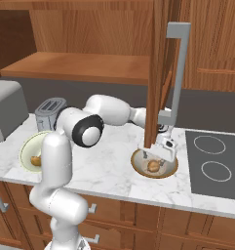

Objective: Pick both bowls and place them on the counter. Then place the onion in one bowl and place the hotdog bun in the other bowl.

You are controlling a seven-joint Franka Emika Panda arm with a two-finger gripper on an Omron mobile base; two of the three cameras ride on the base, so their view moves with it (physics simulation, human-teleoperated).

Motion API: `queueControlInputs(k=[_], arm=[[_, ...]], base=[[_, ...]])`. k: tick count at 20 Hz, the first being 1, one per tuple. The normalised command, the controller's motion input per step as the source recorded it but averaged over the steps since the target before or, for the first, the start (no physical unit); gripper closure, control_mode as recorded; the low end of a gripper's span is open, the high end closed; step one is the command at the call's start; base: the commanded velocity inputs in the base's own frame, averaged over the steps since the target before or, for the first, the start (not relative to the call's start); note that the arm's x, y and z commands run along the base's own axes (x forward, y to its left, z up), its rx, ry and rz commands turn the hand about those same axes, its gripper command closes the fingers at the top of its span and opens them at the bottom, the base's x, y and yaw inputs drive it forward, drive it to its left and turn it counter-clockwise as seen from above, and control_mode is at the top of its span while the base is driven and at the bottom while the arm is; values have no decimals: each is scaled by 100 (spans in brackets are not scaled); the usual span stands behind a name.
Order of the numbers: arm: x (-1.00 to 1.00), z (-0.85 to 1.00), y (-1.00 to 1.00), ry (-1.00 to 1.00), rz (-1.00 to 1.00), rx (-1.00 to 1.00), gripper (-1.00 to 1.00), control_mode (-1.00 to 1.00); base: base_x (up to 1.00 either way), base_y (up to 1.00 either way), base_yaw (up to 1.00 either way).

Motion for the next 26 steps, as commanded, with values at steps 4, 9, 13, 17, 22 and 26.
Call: queueControlInputs(k=[4, 9, 13, 17, 22, 26], arm=[[-20, 20, 39, 0, 0, 0, -100, -100], [-32, 24, 44, 0, 0, 0, -100, -100], [-46, 22, 37, 0, 0, 0, -100, -100], [-52, 22, 35, 0, 0, 0, -100, -100], [-59, 14, 34, 0, 0, 0, -100, -100], [-68, 13, 44, 0, 0, 0, -100, -100]], base=[[0, 0, 0], [0, 0, 0], [0, 0, 0], [0, 0, 0], [0, 0, 0], [0, 0, 0]])
